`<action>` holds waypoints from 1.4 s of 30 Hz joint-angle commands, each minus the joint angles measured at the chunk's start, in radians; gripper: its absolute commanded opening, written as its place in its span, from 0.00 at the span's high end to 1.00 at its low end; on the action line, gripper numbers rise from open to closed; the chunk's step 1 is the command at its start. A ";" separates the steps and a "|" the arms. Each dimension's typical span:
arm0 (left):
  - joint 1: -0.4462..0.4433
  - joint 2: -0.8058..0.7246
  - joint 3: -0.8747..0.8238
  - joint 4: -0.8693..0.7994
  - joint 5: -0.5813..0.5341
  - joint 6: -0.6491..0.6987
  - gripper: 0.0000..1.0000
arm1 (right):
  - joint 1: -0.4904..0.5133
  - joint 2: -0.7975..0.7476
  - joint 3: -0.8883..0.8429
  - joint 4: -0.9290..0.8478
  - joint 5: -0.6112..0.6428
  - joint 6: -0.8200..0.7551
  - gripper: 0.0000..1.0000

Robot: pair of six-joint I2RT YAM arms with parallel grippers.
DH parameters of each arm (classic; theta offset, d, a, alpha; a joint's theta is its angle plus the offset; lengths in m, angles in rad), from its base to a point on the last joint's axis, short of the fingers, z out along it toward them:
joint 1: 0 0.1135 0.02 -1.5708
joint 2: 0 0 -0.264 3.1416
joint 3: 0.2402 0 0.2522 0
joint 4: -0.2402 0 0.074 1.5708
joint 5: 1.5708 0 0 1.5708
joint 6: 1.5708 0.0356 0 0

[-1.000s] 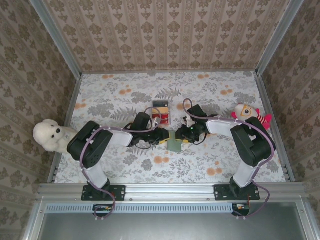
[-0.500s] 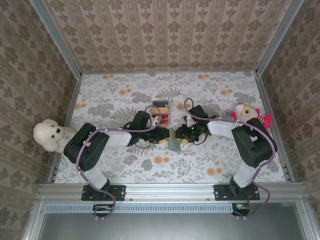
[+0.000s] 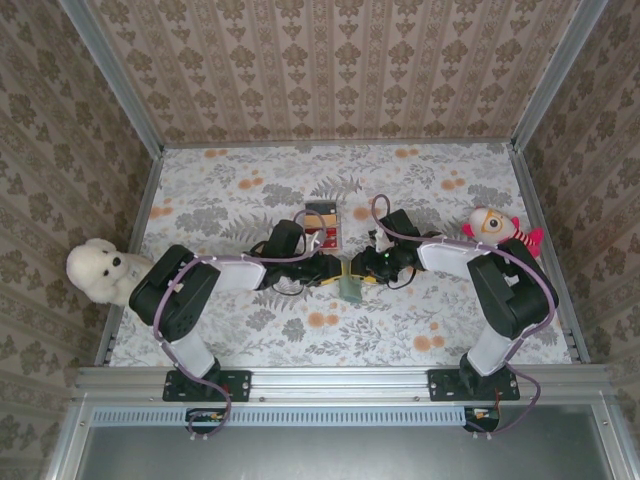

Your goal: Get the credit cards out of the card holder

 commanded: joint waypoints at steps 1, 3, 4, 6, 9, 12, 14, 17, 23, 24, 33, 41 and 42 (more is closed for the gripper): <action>-0.022 0.006 0.036 -0.056 0.007 0.053 0.74 | 0.014 -0.042 0.012 0.021 -0.043 0.003 0.61; -0.014 -0.013 0.033 -0.089 -0.018 0.068 0.78 | 0.014 -0.058 0.021 -0.031 0.005 -0.018 0.59; -0.011 -0.023 0.032 -0.101 -0.029 0.075 0.80 | 0.014 -0.068 0.030 -0.058 0.031 -0.030 0.58; -0.004 -0.046 0.027 -0.127 -0.052 0.094 0.83 | 0.017 -0.093 0.040 -0.105 0.100 -0.040 0.56; -0.003 -0.066 0.038 -0.157 -0.065 0.116 0.86 | 0.043 -0.104 0.055 -0.138 0.160 -0.050 0.54; -0.003 -0.070 0.049 -0.164 -0.068 0.118 0.88 | 0.081 -0.101 0.078 -0.184 0.209 -0.066 0.54; -0.002 -0.069 0.047 -0.157 -0.071 0.113 0.89 | 0.096 -0.101 0.087 -0.202 0.219 -0.078 0.56; -0.003 -0.066 0.036 -0.127 -0.071 0.096 0.90 | 0.107 -0.085 0.096 -0.221 0.213 -0.085 0.60; -0.003 -0.058 0.035 -0.108 -0.062 0.087 0.92 | 0.151 -0.032 0.131 -0.249 0.217 -0.102 0.59; -0.003 -0.057 0.034 -0.105 -0.061 0.087 0.92 | 0.156 -0.020 0.142 -0.264 0.234 -0.107 0.58; -0.004 -0.080 0.014 -0.123 -0.082 0.078 0.93 | 0.156 0.002 0.160 -0.344 0.440 -0.068 0.65; 0.002 -0.089 0.007 -0.157 -0.132 0.072 0.94 | 0.134 -0.088 0.078 -0.335 0.569 -0.027 0.68; 0.004 -0.091 0.006 -0.159 -0.136 0.070 0.94 | 0.131 -0.097 0.074 -0.334 0.576 -0.023 0.69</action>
